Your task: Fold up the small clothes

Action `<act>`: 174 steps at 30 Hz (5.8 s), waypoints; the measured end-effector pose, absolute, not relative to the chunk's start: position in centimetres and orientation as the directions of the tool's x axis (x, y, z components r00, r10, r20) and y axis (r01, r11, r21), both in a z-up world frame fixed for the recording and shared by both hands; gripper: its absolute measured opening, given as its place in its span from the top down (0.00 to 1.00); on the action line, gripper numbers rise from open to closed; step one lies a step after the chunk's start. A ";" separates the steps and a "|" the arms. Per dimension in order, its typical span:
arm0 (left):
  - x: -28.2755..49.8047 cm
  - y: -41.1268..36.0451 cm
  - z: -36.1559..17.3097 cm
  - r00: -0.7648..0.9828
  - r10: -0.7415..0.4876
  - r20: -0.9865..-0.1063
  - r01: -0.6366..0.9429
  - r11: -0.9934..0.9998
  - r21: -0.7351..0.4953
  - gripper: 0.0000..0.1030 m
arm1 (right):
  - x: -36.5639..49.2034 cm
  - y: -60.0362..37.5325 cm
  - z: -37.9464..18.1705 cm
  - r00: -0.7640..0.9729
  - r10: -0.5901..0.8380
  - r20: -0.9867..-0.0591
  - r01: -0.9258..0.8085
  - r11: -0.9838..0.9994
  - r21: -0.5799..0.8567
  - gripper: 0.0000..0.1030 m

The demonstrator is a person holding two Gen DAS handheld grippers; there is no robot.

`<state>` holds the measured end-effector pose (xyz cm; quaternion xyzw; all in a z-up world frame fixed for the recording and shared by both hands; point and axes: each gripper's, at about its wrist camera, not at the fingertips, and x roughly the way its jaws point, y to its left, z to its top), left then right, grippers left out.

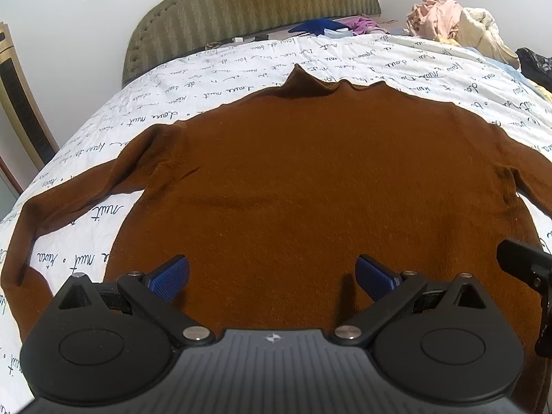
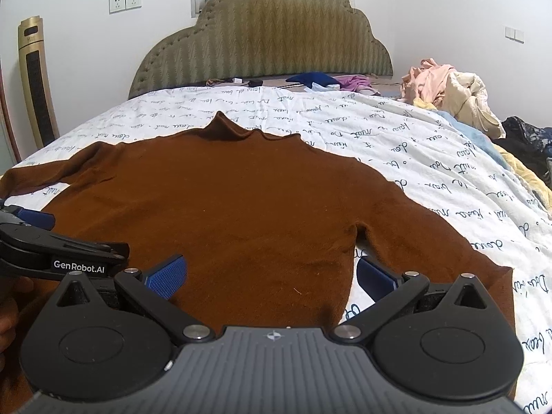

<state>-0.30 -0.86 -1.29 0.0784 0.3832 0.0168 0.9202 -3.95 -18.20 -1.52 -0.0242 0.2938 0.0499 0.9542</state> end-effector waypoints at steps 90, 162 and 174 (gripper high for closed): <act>-1.2 -4.7 -1.8 0.683 0.062 -0.728 0.134 0.969 0.208 0.00 | -14.0 -48.0 -2.9 0.706 -0.478 -0.523 0.621 0.772 0.132 0.66; 0.5 4.8 -1.8 0.701 0.118 -0.704 -0.027 0.990 0.139 0.00 | 8.1 -16.0 4.1 0.919 0.027 -0.393 -0.048 0.998 -0.045 0.91; -0.2 7.8 -1.8 0.700 0.079 -0.710 -0.050 0.997 0.062 0.00 | 12.0 -3.0 2.0 0.865 0.185 -0.466 -0.285 0.946 -0.154 0.91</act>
